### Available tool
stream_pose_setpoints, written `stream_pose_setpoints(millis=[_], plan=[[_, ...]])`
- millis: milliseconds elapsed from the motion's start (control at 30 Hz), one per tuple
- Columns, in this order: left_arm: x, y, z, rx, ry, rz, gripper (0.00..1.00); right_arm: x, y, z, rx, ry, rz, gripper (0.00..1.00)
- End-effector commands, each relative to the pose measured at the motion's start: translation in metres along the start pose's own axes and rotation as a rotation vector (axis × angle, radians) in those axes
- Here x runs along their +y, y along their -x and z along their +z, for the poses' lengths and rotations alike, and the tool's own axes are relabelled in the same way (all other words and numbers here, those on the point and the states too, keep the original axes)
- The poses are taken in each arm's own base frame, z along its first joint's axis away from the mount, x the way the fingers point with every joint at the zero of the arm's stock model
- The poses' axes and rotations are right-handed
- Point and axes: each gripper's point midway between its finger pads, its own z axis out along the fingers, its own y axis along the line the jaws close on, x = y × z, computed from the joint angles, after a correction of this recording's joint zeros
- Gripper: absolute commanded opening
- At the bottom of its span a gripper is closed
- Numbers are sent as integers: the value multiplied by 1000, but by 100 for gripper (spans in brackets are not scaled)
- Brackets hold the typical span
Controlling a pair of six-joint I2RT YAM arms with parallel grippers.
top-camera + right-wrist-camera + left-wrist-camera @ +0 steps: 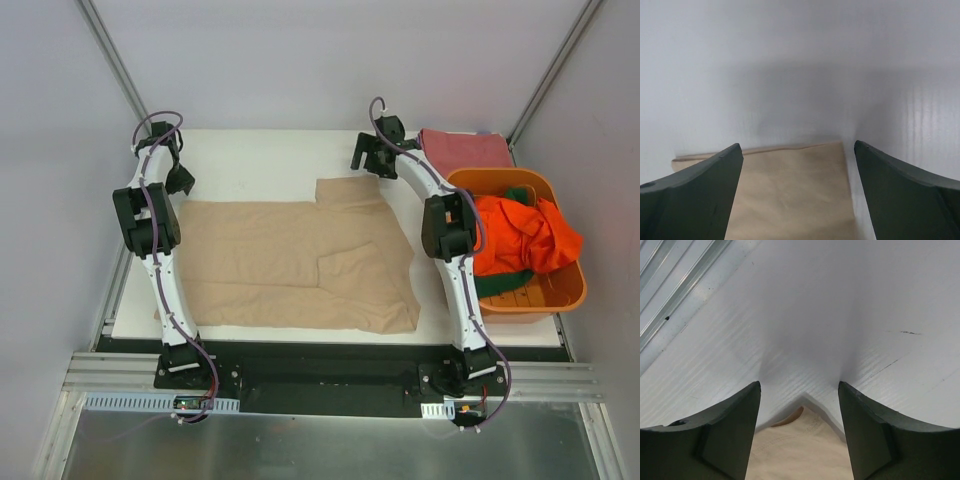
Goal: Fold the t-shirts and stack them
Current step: Grap the side of the flattened tshirt furthest away from the robot with both arms
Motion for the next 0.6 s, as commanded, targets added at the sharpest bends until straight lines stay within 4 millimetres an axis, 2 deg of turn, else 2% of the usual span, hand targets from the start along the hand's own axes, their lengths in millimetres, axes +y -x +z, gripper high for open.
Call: stream_pose_setpoints(millis=[0,67,200,233,300,367,433,500,533,567], plan=[[7,-23,13,94,22,62,61,-14,24,-15,-47,-23,158,96],[5,-23,11,99,6,69,60,-4,21,-16,-34,41,146,96],[-3,-29,11,131,-39,75,53,-9,31,-21,-70,24,123,96],[-4,-31,10,139,-49,75,44,-12,29,-19,-62,17,130,96],[-5,-35,8,155,-64,71,35,-11,24,-18,-23,33,144,96],[-3,-42,6,174,-67,73,32,-4,14,-18,23,62,144,96],[-1,-44,4,177,-66,84,25,-2,5,-17,50,62,144,96],[1,-47,1,183,-67,82,11,1,-5,-17,82,68,145,96],[2,-48,0,185,-68,87,0,5,-8,-17,92,87,148,96],[2,-48,0,187,-68,87,0,12,-12,-18,107,108,145,97]])
